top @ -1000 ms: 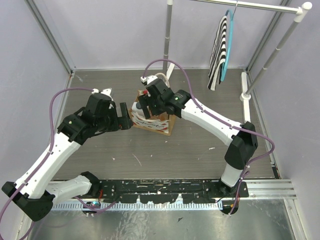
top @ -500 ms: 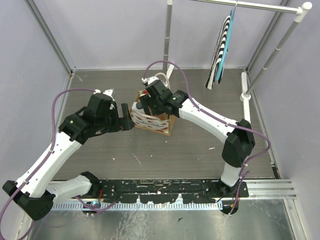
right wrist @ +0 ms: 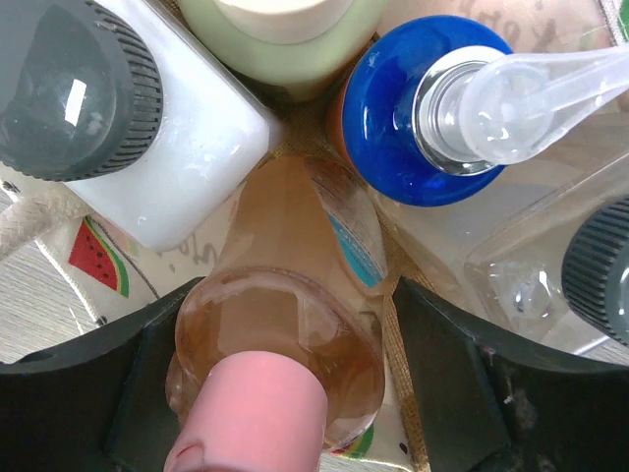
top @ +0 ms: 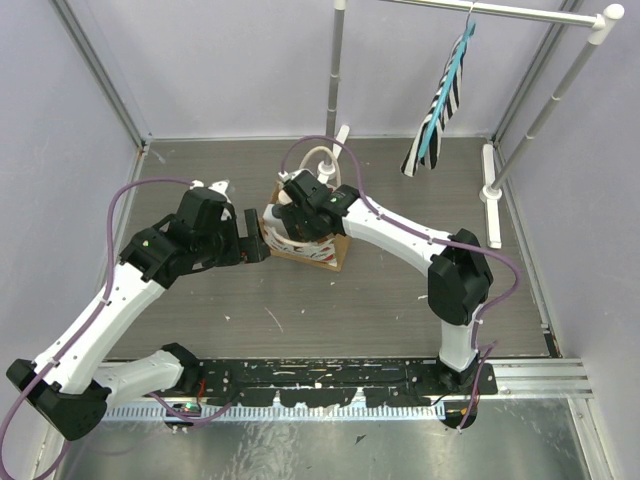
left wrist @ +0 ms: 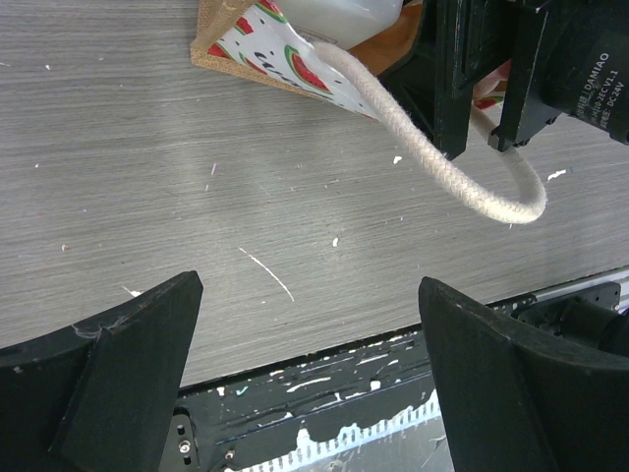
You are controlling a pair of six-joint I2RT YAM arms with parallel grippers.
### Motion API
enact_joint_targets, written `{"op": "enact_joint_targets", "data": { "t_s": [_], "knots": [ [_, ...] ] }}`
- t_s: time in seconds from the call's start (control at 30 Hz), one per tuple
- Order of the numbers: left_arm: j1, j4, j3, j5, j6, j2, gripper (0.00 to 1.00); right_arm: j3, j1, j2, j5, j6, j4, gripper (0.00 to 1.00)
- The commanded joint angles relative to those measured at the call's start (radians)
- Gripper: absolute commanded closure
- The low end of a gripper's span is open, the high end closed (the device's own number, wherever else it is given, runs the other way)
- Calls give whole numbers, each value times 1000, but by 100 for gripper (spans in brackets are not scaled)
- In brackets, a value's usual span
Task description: Take the personal care products out of the canvas bag
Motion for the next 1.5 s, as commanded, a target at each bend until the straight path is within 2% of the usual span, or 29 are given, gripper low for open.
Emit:
{"op": "enact_joint_targets", "data": {
  "t_s": [0.0,0.23,0.37,0.57,0.8,1.3,1.47],
  "knots": [
    [4,23,-16,17,13,2,1,-5,-6,-10,39,-4,13,22],
    [4,37,-33,17,13,-6,1,6,-8,-20,67,-9,54,37],
    [4,31,-34,24,14,7,1,29,-7,-45,78,-9,70,53],
    [3,41,-36,24,12,0,1,106,-8,-104,131,-39,61,65],
    [4,32,-27,33,15,7,1,209,-22,-142,166,-73,12,67],
    [2,20,-35,33,9,-19,1,383,-82,-218,131,-76,-117,71],
    [4,34,-39,45,10,-16,1,407,-88,-274,171,-76,-163,71]
  ]
}}
